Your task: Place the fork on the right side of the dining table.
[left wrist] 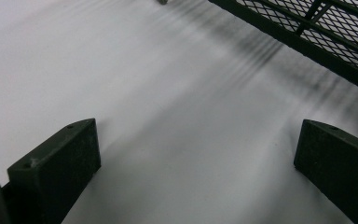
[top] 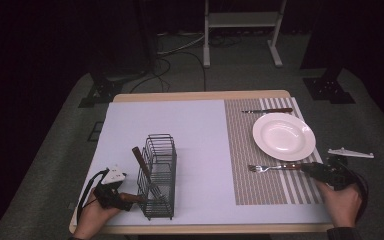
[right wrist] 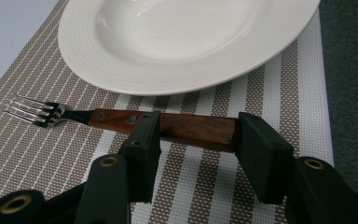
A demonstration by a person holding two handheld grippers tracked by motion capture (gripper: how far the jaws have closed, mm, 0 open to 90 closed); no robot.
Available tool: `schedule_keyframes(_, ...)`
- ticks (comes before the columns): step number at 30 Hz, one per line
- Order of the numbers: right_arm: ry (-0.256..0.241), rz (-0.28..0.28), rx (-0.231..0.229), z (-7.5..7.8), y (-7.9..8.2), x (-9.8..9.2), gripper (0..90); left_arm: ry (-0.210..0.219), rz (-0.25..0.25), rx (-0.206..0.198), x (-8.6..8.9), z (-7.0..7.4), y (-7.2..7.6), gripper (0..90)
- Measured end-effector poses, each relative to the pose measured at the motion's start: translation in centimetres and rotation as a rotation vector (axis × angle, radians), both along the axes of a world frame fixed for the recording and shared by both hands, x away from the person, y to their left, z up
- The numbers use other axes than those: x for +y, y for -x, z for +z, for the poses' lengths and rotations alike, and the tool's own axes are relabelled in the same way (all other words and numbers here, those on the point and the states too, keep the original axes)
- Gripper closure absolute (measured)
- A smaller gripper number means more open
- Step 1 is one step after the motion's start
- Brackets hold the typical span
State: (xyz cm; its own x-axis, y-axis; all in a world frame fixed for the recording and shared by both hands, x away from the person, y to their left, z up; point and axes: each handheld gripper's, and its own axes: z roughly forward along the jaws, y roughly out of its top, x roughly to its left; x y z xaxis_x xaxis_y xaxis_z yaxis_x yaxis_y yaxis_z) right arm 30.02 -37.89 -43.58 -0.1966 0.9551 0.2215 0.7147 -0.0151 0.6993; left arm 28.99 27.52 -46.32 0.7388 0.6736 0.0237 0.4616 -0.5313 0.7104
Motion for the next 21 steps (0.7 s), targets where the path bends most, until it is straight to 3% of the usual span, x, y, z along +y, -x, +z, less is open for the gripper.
schedule_keyframes(14,0.011,0.006,0.036,-0.81,-0.41,-0.02,49.8,0.0,0.0,0.0,0.0,0.0,0.0,0.0)
schedule_keyframes(21,0.011,0.01,0.022,-0.65,-0.29,0.16,50.0,0.0,0.0,0.0,0.0,0.0,0.0,0.0)
